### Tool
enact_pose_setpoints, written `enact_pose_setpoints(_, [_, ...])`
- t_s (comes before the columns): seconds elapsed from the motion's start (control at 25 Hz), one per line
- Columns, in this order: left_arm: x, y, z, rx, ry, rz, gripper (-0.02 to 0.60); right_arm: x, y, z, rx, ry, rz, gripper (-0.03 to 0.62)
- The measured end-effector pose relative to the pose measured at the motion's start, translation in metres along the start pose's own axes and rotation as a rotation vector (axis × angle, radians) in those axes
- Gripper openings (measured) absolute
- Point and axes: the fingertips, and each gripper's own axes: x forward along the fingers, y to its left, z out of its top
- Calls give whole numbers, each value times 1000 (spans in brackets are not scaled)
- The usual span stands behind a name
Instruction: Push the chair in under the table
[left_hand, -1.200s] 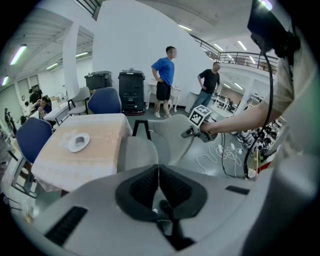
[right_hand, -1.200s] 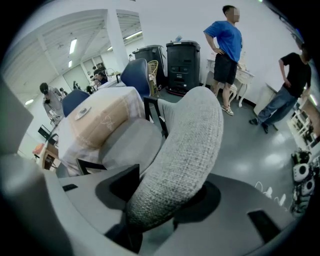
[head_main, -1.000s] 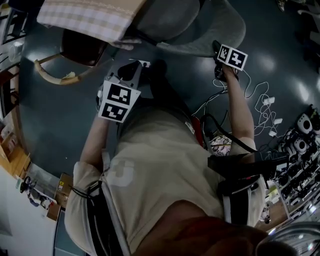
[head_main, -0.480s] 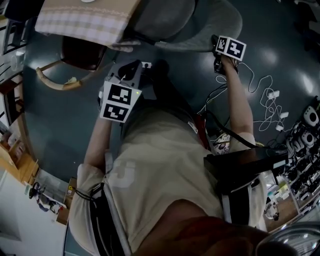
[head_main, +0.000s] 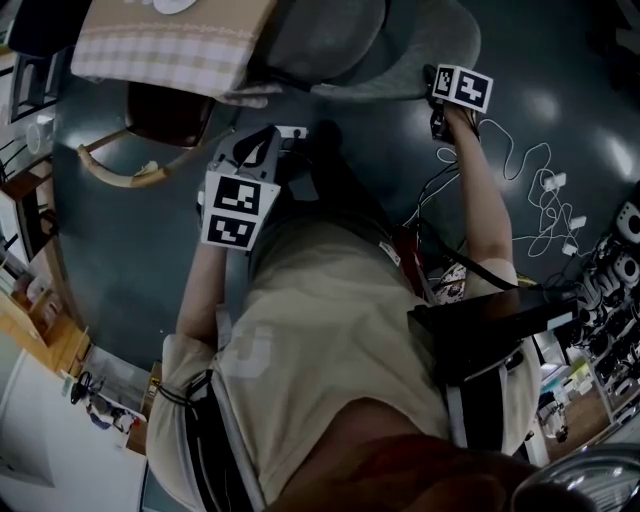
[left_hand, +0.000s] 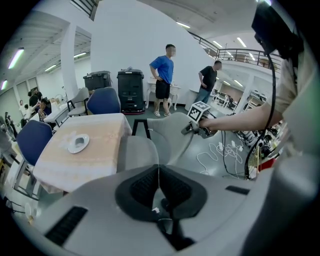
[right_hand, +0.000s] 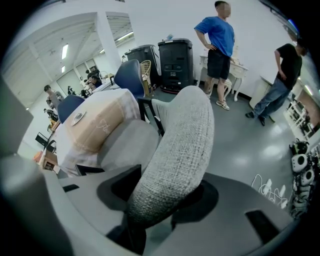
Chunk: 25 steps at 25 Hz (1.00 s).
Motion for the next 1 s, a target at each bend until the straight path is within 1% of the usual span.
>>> enact_pose_setpoints(0.2, [-4,3,-2,-5,3,9,9,-3,-2,-1,0,6,5,210])
enact_pose_setpoints(0.4, [-3,8,-11,-15,14,-12,9,-2,-2,-11,-16,40,-5,218])
enact_pose_setpoints(0.52, [-1,14,-8,-9,0,-11,9,1,0,-15,-20,52,-16,219])
enact_pose_setpoints(0.64, [-1,14,-2,-17,-19,4,9,2,1,-11,-20,50,-28,219])
enact_pose_setpoints(1.0, [0,12,3,-9,6,12,9,2,3,5,-20,36,-65,218])
